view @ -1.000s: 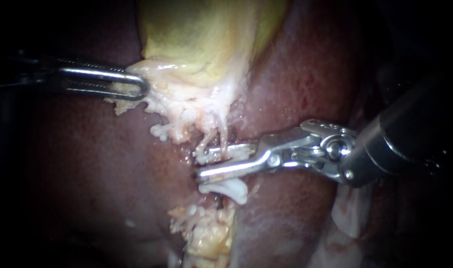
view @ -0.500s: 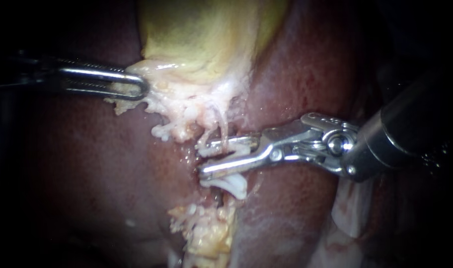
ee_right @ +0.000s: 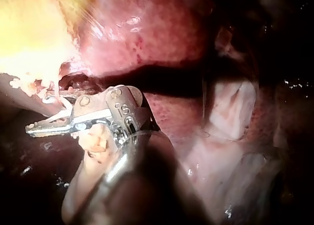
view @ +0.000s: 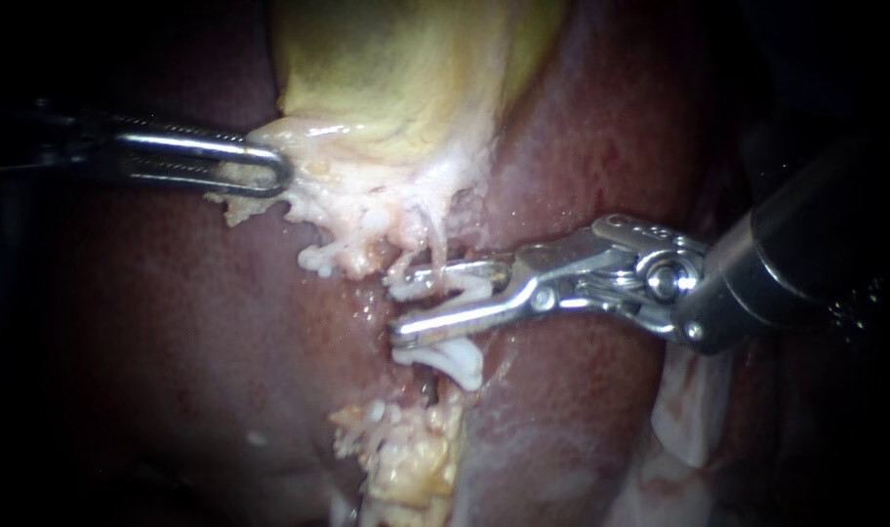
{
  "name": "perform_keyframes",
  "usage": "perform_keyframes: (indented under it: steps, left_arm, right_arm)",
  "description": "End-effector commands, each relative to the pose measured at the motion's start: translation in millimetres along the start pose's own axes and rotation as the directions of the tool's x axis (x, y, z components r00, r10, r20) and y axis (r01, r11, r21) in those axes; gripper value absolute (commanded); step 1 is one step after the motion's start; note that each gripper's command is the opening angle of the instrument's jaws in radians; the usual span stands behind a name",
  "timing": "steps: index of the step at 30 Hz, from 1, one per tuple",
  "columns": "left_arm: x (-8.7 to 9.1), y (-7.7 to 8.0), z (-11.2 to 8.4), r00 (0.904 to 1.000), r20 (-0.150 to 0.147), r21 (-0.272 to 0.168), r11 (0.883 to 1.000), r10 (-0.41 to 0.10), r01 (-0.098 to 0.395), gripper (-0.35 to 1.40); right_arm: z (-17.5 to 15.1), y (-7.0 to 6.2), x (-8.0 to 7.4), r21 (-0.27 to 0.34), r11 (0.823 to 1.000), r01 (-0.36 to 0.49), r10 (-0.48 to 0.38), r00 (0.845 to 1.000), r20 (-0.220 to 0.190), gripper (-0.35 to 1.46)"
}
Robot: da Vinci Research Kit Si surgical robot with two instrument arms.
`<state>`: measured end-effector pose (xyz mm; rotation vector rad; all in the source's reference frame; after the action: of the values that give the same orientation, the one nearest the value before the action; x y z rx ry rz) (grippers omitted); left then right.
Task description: Clipping third clip right tube
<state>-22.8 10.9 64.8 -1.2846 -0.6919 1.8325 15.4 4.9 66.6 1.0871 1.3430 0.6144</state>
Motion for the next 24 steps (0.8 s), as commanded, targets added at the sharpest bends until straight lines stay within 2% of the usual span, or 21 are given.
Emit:
perform_keyframes:
  steps: [1, 8, 24]
  left_arm:
    - [0.0, 0.0, 0.0, 1.0, 0.0, 0.0, 1.0, 0.0, 0.0, -0.35]
    - [0.0, 0.0, 0.0, 1.0, 0.0, 0.0, 1.0, 0.0, 0.0, -0.35]
    - [0.0, 0.0, 0.0, 1.0, 0.0, 0.0, 1.0, 0.0, 0.0, -0.35]
  right_arm:
    - [0.0, -0.1, 0.1, 0.003, 1.0, -0.003, 0.003, 1.0, -0.004, 0.44]
    - [0.0, -0.3, 0.7, 0.022, 1.0, -0.004, 0.005, 0.999, -0.035, 0.44]
    - [0.0, -0.5, 2.0, 0.049, 0.999, -0.014, 0.018, 0.997, -0.079, 0.42]
